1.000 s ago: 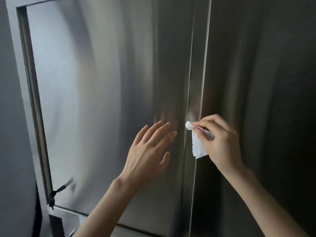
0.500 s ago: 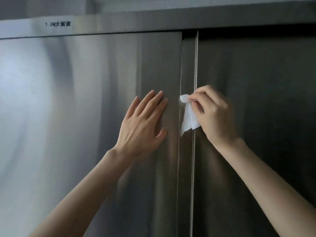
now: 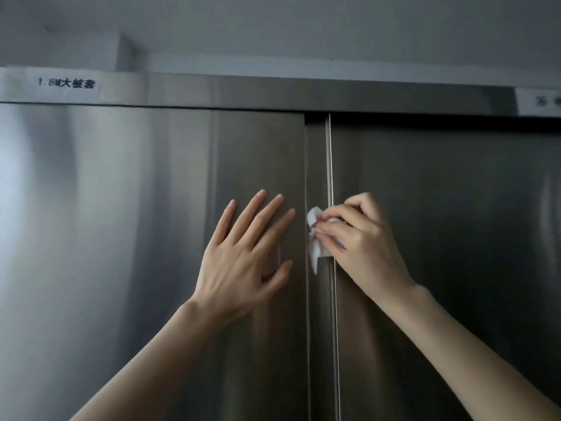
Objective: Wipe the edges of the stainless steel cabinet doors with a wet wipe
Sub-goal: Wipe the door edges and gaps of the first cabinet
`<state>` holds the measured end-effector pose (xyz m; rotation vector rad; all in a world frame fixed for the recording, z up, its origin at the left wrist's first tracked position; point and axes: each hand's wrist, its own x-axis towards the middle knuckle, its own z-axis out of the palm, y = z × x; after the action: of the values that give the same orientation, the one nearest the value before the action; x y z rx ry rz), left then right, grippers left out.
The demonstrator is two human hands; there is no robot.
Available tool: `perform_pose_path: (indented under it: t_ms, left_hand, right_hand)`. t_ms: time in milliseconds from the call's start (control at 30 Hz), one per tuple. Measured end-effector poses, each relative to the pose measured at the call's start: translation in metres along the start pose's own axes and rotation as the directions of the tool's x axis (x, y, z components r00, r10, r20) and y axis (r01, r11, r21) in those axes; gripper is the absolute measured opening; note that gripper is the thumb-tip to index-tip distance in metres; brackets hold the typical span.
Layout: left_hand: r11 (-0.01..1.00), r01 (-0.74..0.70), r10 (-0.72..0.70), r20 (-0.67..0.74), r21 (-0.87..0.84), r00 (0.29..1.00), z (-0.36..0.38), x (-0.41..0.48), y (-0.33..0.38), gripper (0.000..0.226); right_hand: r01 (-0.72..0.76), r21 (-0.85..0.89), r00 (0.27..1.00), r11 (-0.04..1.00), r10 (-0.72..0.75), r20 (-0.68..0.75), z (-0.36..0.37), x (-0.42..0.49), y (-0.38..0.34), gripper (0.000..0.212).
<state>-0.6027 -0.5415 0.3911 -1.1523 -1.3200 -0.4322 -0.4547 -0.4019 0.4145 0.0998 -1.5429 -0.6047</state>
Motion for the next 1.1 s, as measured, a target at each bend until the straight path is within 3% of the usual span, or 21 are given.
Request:
perform_pose_path:
  t_ms: [267, 467, 733, 833, 933, 1100]
  left_hand:
    - [0.999, 0.04, -0.041, -0.035, -0.02, 0.999, -0.001, 0.022, -0.006, 0.067]
    - [0.998, 0.057, -0.056, -0.016, 0.024, 0.998, -0.002, 0.04, -0.016, 0.069]
    - [0.997, 0.062, -0.062, -0.016, 0.048, 0.998, 0.001, 0.041, -0.019, 0.068]
    - [0.997, 0.061, -0.06, -0.011, 0.051, 0.998, 0.001, 0.041, -0.02, 0.068]
    - [0.996, 0.065, -0.065, -0.013, 0.059, 0.998, 0.001, 0.04, -0.02, 0.068]
    - [0.996, 0.071, -0.071, -0.004, 0.058, 0.997, 0.0, 0.038, -0.018, 0.068]
  right_hand:
    - [-0.003, -0.017, 1.0, 1.0, 0.003, -0.016, 0.007, 0.006, -0.009, 0.018]
    - [-0.147, 0.065, 0.987, 0.987, 0.15, -0.052, 0.014, 0.08, 0.016, 0.011]
    - [-0.067, -0.001, 0.992, 0.998, 0.067, -0.111, 0.019, 0.031, 0.005, 0.023]
    - [-0.116, 0.008, 0.982, 0.993, 0.116, -0.151, 0.02, 0.05, 0.009, 0.015]
    - [-0.141, 0.008, 0.973, 0.99, 0.14, -0.181, 0.018, 0.079, 0.015, 0.022]
    - [-0.081, -0.027, 0.992, 0.996, 0.078, -0.096, 0.022, 0.069, 0.015, 0.021]
